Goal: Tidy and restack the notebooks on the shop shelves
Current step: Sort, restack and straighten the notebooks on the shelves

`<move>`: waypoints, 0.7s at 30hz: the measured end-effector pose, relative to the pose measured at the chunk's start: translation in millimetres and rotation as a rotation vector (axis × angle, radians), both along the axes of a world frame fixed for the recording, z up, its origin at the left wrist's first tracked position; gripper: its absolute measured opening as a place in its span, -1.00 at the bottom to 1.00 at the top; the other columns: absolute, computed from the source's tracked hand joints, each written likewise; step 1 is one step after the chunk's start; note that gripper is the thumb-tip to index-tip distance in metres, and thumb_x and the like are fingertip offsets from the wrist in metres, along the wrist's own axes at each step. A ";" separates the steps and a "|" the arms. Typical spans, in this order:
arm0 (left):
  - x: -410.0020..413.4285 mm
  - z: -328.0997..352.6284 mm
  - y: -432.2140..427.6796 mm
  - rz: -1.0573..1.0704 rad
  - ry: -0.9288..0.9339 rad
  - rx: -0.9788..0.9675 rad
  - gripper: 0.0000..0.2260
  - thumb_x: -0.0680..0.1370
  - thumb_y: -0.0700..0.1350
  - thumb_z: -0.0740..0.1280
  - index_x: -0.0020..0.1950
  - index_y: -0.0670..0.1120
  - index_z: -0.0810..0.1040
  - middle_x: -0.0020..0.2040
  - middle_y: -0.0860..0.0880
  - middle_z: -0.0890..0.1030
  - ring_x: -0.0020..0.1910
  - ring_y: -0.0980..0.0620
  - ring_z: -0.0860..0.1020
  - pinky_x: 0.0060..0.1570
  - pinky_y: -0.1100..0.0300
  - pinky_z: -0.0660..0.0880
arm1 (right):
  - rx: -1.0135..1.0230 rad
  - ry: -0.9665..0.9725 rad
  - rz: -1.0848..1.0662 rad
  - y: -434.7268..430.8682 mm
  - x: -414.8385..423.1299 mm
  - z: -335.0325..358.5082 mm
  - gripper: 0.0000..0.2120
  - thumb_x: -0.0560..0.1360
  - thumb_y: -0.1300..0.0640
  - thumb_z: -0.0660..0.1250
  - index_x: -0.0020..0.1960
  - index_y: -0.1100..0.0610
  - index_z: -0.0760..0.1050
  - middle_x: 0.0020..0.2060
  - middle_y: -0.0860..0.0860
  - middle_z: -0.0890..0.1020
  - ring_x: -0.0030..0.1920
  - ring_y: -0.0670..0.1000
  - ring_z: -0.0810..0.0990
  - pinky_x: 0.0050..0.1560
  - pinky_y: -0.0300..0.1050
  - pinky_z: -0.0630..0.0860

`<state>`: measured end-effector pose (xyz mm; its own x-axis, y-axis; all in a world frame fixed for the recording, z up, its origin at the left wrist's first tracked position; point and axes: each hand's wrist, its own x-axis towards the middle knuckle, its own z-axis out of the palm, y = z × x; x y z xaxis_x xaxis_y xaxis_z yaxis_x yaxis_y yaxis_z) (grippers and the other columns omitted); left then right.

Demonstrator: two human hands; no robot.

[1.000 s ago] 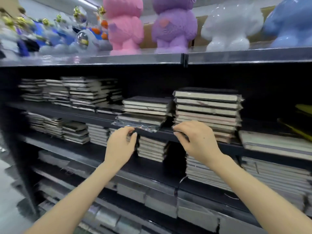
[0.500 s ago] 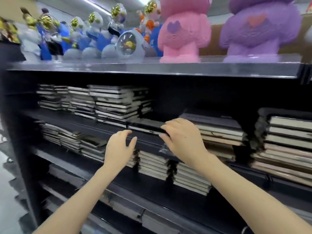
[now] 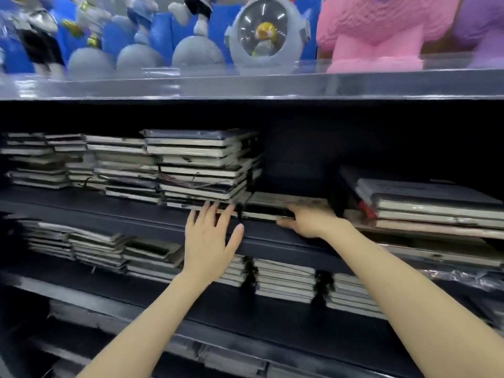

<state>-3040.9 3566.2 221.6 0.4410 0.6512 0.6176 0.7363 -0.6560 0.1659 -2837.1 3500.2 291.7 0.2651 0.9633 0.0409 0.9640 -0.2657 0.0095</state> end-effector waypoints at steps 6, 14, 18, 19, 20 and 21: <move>0.4 -4.1 7.6 -0.068 -0.066 0.024 -0.45 0.60 0.18 -0.05 0.32 -0.11 0.49 0.30 -0.20 0.51 0.34 -0.19 0.41 0.34 -0.18 0.25 | 0.070 -0.054 -0.045 8.4 -3.1 -5.0 -0.48 0.60 -0.22 0.05 0.49 -0.05 0.23 0.45 -0.01 0.35 0.37 0.10 0.37 0.28 -0.09 0.39; -13.5 -1.1 7.5 -0.284 -0.346 -0.084 -0.36 0.58 0.26 -0.13 0.42 -0.13 0.36 0.40 -0.12 0.41 0.43 -0.08 0.29 0.40 0.05 0.15 | 0.132 -0.154 -0.013 -42.6 -44.7 -2.0 -0.55 0.61 -0.20 0.01 0.45 -0.10 0.31 0.33 -0.03 0.50 0.29 0.08 0.47 0.18 0.00 0.46; -25.0 4.1 0.8 -0.400 -0.407 -0.134 -0.36 0.55 0.24 -0.13 0.45 -0.12 0.32 0.42 -0.06 0.38 0.44 -0.03 0.25 0.42 0.12 0.13 | 0.161 -0.233 0.034 -79.2 -73.3 -2.0 -0.55 0.61 -0.21 -0.04 0.43 -0.11 0.31 0.25 -0.09 0.54 0.18 0.03 0.54 0.11 0.01 0.49; -27.1 3.3 1.4 -0.411 -0.377 -0.125 -0.35 0.55 0.25 -0.13 0.44 -0.13 0.33 0.42 -0.07 0.39 0.44 -0.05 0.26 0.42 0.10 0.14 | 0.179 -0.262 0.056 -88.2 -78.1 -3.3 -0.55 0.60 -0.21 -0.05 0.40 -0.10 0.32 0.22 -0.10 0.55 0.15 0.03 0.55 0.08 0.00 0.50; -28.9 2.3 2.7 -0.418 -0.344 -0.116 -0.33 0.55 0.27 -0.14 0.44 -0.13 0.35 0.41 -0.08 0.41 0.44 -0.07 0.27 0.40 0.10 0.14 | 0.210 -0.284 0.078 -97.3 -81.4 -6.3 -0.55 0.60 -0.22 -0.05 0.38 -0.09 0.34 0.21 -0.09 0.54 0.14 0.02 0.55 0.05 0.00 0.51; -30.6 1.2 4.1 -0.424 -0.317 -0.109 -0.30 0.55 0.30 -0.17 0.43 -0.13 0.36 0.40 -0.08 0.42 0.43 -0.08 0.28 0.39 0.11 0.15 | 0.250 -0.297 0.094 -106.1 -84.0 -10.2 -0.53 0.58 -0.24 -0.04 0.37 -0.08 0.36 0.21 -0.08 0.54 0.14 0.02 0.56 0.02 -0.01 0.53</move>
<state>-3071.5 3570.3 222.8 0.4823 0.5246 0.7016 0.3135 -0.8512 0.4209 -2921.1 3394.1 281.4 0.1177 0.9333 0.3391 0.9491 -0.2062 0.2381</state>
